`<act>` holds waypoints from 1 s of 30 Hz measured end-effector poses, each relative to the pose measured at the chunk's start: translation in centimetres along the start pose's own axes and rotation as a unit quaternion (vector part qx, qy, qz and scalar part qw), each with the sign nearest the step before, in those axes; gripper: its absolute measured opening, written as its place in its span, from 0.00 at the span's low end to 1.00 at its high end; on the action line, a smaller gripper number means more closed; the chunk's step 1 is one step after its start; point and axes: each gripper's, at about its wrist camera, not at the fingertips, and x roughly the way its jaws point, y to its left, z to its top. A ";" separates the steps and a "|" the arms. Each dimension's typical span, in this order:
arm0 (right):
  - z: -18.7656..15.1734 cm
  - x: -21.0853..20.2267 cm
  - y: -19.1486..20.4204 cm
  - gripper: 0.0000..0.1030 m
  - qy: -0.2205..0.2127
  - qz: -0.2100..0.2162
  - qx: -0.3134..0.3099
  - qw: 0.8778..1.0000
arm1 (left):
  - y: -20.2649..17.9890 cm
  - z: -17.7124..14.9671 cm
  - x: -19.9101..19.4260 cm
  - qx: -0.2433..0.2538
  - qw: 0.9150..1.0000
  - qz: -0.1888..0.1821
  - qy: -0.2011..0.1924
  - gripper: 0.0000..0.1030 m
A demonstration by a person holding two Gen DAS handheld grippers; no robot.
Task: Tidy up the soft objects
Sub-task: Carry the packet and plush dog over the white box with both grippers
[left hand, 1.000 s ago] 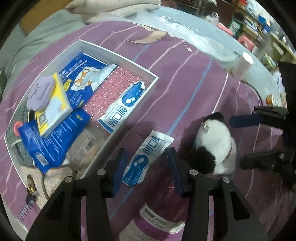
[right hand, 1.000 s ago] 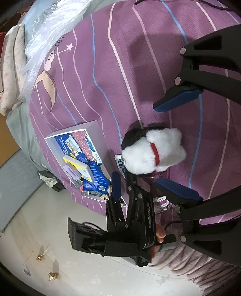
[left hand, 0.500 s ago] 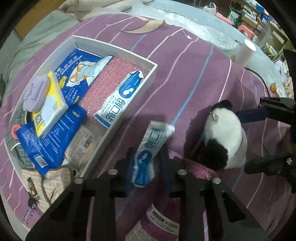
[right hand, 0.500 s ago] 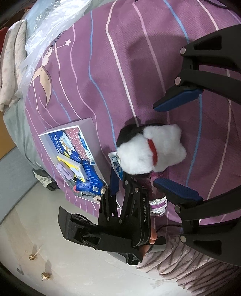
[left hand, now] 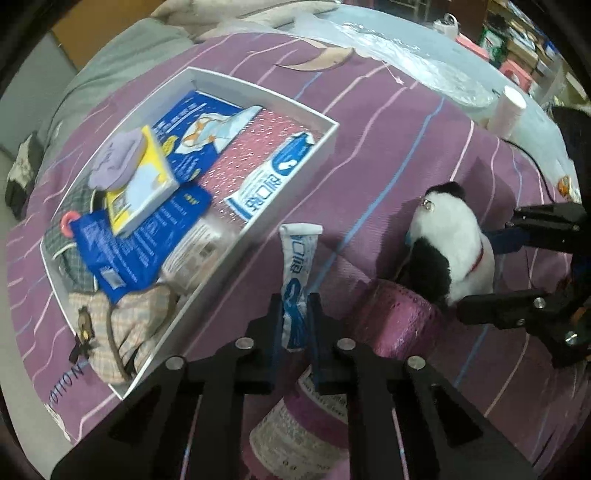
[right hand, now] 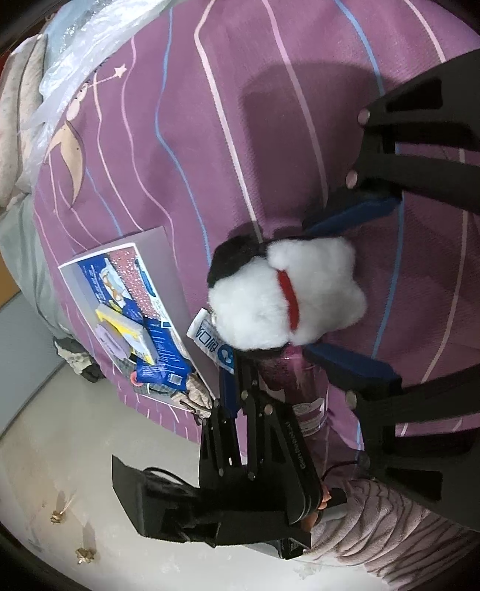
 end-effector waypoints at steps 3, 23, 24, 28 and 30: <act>-0.1 -0.1 0.2 0.54 -0.004 -0.005 -0.005 1.000 | 0.9 -0.5 -0.7 -0.027 1.000 -0.004 -0.009 0.05; 0.6 -2.5 0.2 0.38 -0.032 0.023 0.017 0.999 | 3.5 -2.1 -4.4 -0.137 0.989 0.009 -0.062 0.02; 0.7 -2.6 0.3 0.38 -0.033 0.026 0.018 0.999 | 3.6 -2.2 -4.7 -0.145 0.987 0.020 -0.070 0.02; 1.2 -3.3 0.6 0.38 -0.043 0.040 0.023 0.998 | 4.0 -2.3 -6.2 -0.170 0.980 0.033 -0.100 0.02; 1.6 -3.5 0.7 0.38 -0.049 0.040 0.023 0.998 | 4.4 -2.2 -6.9 -0.178 0.977 0.034 -0.112 0.02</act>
